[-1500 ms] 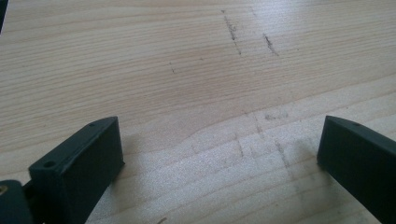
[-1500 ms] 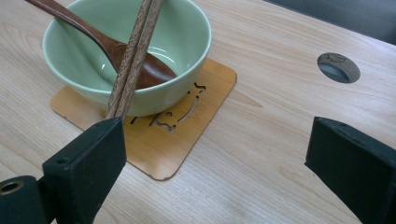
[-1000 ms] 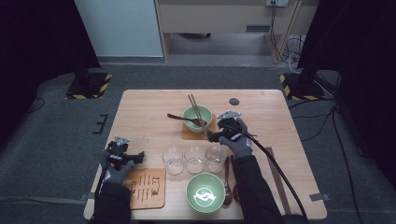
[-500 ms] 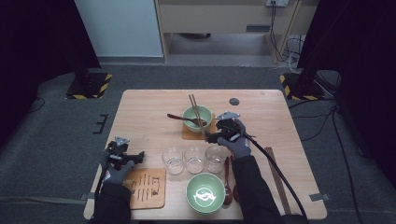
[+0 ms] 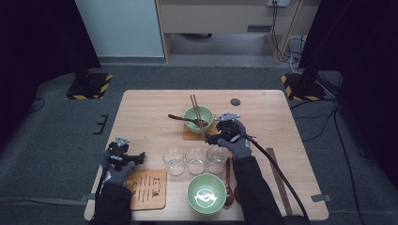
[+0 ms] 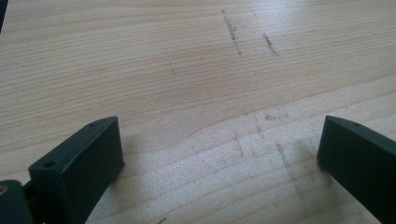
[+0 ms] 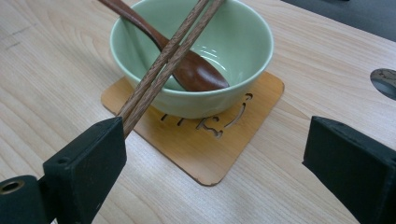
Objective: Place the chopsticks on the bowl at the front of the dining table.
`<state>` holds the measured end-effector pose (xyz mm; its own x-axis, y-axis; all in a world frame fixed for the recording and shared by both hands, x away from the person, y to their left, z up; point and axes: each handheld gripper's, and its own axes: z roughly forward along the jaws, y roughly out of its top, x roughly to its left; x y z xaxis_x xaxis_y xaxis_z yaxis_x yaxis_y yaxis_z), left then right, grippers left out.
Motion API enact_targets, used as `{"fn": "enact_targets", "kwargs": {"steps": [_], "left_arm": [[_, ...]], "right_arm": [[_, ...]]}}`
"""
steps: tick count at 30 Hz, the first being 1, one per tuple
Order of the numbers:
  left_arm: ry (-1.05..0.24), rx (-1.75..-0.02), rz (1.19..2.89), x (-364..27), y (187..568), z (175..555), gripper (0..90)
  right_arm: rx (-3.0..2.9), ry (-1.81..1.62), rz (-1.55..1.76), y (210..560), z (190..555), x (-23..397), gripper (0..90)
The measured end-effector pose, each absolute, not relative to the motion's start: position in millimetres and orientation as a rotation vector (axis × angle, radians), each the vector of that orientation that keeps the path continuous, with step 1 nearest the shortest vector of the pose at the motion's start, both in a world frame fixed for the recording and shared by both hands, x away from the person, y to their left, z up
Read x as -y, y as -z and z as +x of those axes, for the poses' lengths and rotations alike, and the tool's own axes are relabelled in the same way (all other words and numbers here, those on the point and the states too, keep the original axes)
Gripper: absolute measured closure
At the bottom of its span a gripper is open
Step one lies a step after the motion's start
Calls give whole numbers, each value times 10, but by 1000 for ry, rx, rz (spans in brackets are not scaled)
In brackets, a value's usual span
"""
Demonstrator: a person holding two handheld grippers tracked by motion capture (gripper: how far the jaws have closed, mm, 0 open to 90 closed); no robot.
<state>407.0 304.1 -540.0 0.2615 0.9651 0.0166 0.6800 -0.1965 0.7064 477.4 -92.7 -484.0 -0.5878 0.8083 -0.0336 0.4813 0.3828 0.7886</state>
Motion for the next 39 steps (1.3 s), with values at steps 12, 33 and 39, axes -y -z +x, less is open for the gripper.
{"fn": "enact_targets", "kwargs": {"steps": [12,33,39], "left_arm": [[-633,-1485,1954,-3041,5400,4070,0],[-633,-1485,1954,-3041,5400,4070,0],[-633,-1485,1954,-3041,5400,4070,0]], "right_arm": [[-2262,-1065,1069,4844,4739,817,57],[-2283,-1079,1018,4860,4681,743,53],[-2289,-1071,1010,4862,4663,732,52]]}}
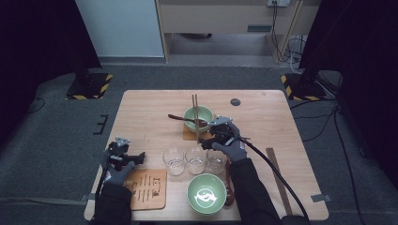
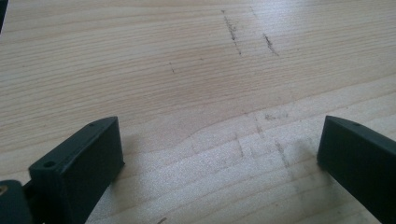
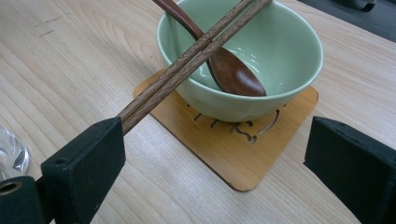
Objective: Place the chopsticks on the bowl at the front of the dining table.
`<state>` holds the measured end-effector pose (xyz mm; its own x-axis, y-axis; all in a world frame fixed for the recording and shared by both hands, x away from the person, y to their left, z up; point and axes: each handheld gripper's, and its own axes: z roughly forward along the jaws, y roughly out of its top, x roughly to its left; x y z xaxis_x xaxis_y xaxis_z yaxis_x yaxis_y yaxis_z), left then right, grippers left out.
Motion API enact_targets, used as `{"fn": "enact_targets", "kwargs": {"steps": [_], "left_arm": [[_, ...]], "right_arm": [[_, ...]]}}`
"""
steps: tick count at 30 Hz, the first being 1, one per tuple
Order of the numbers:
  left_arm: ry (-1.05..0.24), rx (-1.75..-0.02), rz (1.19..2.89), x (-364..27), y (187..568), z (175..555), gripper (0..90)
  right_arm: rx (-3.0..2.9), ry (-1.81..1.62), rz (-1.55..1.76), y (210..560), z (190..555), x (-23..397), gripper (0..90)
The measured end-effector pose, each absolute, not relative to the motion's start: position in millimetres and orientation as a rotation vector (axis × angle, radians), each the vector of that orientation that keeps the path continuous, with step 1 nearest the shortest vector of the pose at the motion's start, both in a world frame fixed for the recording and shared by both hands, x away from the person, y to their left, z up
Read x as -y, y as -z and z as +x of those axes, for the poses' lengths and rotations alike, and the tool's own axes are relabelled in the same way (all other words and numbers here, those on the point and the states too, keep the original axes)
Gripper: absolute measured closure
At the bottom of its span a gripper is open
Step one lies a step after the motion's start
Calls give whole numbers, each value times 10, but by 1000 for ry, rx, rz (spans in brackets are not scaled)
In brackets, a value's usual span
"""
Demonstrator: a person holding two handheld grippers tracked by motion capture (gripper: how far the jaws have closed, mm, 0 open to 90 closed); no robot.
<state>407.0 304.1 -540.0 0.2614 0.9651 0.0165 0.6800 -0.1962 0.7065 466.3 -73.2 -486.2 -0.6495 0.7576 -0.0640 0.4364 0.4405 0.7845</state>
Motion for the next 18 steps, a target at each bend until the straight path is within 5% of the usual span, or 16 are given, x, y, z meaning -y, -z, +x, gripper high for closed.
{"fn": "enact_targets", "kwargs": {"steps": [18], "left_arm": [[-633,-1484,1954,-3041,5400,4070,0]], "right_arm": [[-2129,-1171,1061,4610,4677,837,51]]}}
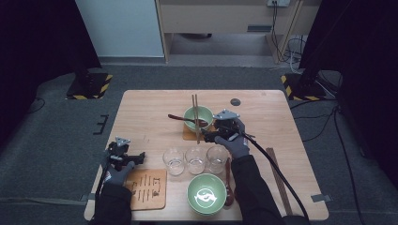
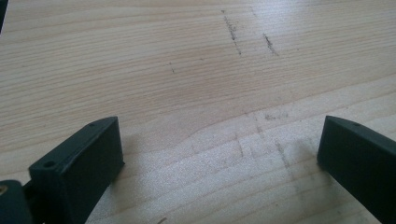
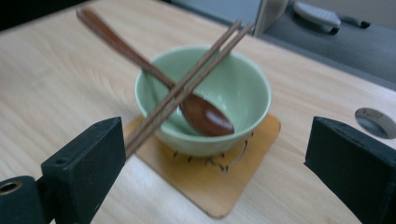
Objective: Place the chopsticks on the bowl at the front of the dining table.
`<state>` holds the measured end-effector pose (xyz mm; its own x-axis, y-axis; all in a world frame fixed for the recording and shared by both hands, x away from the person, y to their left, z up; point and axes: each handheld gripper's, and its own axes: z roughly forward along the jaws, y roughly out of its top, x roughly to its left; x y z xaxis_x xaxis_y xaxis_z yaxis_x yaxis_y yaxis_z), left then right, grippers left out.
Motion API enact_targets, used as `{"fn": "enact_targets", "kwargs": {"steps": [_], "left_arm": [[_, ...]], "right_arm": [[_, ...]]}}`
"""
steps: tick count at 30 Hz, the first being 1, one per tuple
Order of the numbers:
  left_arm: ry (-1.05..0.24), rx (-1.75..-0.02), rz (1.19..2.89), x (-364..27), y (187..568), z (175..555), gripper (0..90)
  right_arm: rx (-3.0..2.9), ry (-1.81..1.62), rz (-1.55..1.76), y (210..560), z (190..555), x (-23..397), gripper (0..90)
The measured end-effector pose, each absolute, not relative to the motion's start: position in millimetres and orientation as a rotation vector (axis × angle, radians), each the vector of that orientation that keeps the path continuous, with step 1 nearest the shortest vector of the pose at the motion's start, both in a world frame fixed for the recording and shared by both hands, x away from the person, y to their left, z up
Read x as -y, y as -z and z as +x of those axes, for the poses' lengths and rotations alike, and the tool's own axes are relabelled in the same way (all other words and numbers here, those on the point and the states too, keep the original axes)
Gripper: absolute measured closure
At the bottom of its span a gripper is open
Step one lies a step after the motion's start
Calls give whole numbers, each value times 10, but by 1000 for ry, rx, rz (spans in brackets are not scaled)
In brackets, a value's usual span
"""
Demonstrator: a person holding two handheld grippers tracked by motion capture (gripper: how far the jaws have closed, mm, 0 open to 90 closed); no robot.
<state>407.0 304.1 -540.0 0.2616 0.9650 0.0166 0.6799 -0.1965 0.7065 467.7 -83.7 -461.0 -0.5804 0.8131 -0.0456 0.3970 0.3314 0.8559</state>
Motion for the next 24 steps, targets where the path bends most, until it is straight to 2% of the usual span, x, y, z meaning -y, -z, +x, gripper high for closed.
{"fn": "enact_targets", "kwargs": {"steps": [13,24], "left_arm": [[-634,-1484,1954,-3041,5400,4071,0],[-633,-1484,1955,-3041,5399,4072,0]], "right_arm": [[-1958,-1280,1216,4512,4730,863,48],[-1923,-1216,1228,4401,4770,754,34]]}}
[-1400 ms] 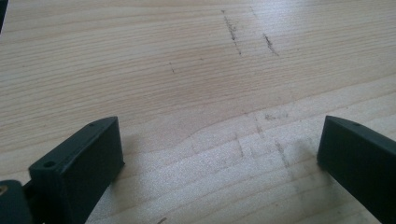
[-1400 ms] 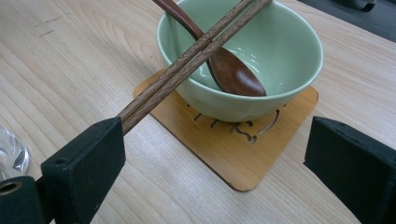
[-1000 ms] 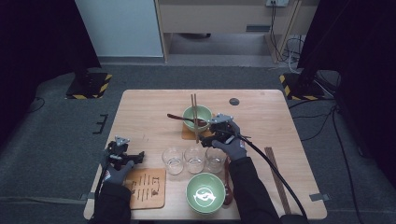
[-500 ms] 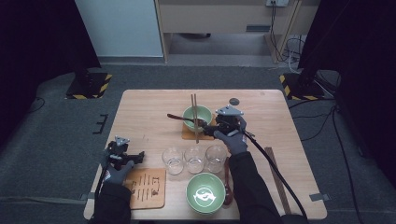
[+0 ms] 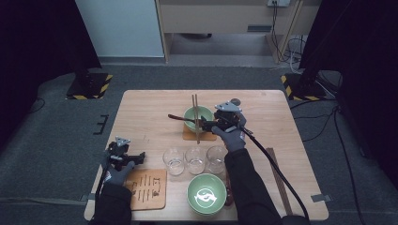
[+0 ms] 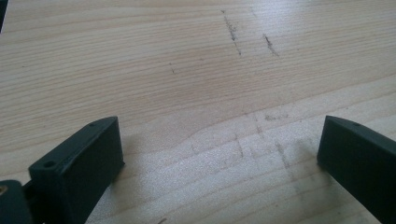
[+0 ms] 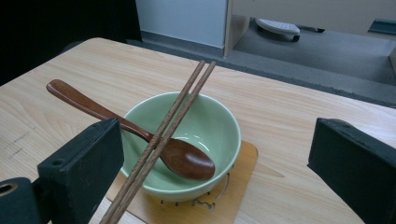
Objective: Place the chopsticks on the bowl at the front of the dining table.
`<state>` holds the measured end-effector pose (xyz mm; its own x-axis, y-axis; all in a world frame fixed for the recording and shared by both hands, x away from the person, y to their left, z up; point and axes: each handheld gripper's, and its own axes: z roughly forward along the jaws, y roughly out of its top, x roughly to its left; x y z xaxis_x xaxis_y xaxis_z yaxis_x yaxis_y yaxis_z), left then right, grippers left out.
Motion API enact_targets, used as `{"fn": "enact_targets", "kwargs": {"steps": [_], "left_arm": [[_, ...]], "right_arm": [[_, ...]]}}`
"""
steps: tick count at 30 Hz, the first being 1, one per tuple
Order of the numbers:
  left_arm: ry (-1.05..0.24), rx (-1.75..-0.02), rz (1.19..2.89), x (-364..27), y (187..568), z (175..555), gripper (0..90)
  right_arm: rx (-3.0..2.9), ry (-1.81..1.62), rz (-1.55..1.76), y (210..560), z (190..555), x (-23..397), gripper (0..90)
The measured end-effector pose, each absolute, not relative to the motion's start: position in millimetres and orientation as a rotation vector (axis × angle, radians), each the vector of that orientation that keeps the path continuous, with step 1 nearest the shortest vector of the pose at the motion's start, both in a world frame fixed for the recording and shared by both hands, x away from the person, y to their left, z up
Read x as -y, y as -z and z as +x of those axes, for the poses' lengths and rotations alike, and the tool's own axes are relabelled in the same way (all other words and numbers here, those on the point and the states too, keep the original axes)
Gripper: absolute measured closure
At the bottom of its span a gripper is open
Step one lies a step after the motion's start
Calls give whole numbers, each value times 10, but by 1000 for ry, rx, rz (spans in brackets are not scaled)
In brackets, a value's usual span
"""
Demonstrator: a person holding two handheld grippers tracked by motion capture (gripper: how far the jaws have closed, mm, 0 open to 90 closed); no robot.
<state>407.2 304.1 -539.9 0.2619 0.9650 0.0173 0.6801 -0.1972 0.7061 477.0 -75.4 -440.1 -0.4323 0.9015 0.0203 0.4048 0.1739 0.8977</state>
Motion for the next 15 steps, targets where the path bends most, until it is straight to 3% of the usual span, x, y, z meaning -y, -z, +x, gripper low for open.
{"fn": "enact_targets", "kwargs": {"steps": [15], "left_arm": [[-633,-1485,1955,-3040,5400,4072,0]], "right_arm": [[-1968,-1100,1241,4550,4727,616,27]]}}
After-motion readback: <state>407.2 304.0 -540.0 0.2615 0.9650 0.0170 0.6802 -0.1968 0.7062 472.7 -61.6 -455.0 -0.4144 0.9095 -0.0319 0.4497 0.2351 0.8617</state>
